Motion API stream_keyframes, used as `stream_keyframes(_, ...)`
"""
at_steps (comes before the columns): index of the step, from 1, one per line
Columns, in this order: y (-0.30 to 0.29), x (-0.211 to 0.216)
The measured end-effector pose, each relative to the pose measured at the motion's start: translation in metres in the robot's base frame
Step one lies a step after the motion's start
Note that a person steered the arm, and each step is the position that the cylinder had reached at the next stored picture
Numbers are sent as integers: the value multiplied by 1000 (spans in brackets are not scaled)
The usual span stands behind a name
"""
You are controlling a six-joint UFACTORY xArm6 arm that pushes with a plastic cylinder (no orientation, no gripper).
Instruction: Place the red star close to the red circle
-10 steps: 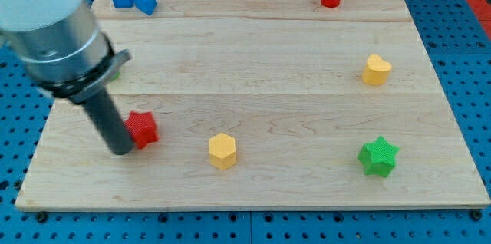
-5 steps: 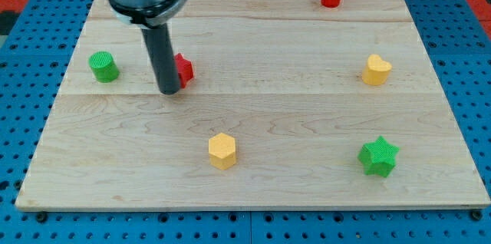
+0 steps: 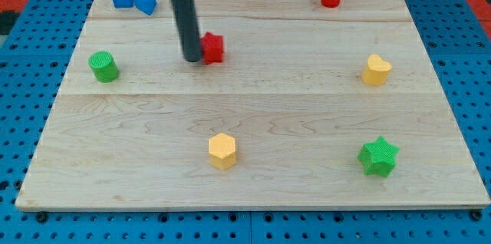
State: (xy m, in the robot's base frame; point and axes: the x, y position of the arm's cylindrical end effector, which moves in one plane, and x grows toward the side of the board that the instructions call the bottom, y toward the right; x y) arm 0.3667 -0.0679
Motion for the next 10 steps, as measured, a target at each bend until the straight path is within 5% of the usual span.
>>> stream_keyframes(3,118,-64)
stream_keyframes(6,105,-107)
stream_keyframes(10,196,-91)
